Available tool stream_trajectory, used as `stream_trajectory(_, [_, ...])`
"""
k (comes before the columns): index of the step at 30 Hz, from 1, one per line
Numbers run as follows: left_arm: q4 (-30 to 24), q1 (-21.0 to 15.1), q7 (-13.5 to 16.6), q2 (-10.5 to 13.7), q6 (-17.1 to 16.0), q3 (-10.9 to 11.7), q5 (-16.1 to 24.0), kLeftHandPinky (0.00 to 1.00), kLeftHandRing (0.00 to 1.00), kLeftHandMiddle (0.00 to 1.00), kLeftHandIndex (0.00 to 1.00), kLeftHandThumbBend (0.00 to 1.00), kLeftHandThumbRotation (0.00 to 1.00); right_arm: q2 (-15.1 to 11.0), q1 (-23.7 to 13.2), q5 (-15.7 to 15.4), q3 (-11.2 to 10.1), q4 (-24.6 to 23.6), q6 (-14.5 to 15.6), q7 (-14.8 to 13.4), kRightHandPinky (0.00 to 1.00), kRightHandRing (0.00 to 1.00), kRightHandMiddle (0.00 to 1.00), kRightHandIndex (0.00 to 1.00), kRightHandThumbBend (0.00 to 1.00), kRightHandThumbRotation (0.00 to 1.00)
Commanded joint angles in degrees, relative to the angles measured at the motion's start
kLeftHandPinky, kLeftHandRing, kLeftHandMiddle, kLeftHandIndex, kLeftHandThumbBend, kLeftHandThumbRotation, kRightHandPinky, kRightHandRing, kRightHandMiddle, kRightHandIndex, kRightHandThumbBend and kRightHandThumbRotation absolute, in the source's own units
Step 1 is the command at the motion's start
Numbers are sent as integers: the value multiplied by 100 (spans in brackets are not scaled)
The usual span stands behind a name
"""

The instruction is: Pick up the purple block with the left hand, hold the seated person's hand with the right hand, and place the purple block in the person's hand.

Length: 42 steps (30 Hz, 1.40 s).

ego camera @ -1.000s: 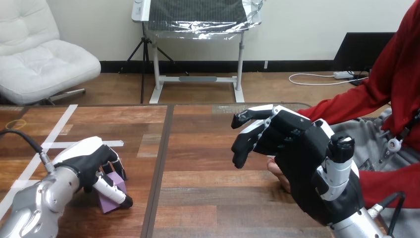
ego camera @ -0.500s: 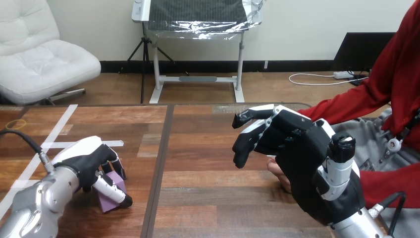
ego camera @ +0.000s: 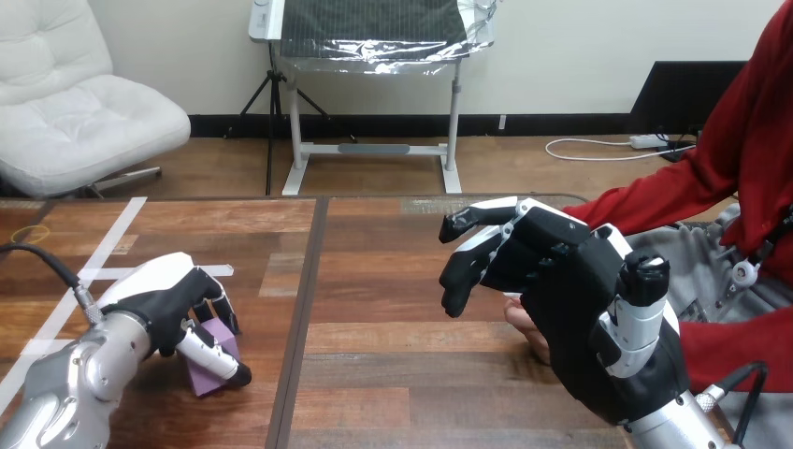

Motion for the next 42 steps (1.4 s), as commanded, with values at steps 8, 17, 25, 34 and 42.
stream_trajectory(8, [-252,-140,244,31,-150,195,-73,31,37,44,45,75,0,-26,-503,-423,-128,171,-262,-184,38,45,52,62,86,100])
stream_trajectory(17, [-577,-25,320,70,-278,295,-118,34,41,46,45,76,0,-216,-924,-1520,-375,601,-688,-723,42,50,55,64,81,100])
stream_trajectory(25, [-1093,134,339,127,-331,423,-104,37,42,48,44,76,0,-527,-1494,-2381,-597,1238,-930,-1270,50,58,62,66,75,92])
stream_trajectory(34, [-1647,324,299,152,-358,591,-106,36,41,47,43,77,0,-1031,-2023,-3182,-691,1903,-1022,-1709,61,70,72,71,73,79])
stream_trajectory(42, [-2133,473,196,149,-243,715,-102,36,40,46,42,76,0,-1469,-2515,-3607,-671,2528,-1166,-1973,63,74,76,74,73,65])
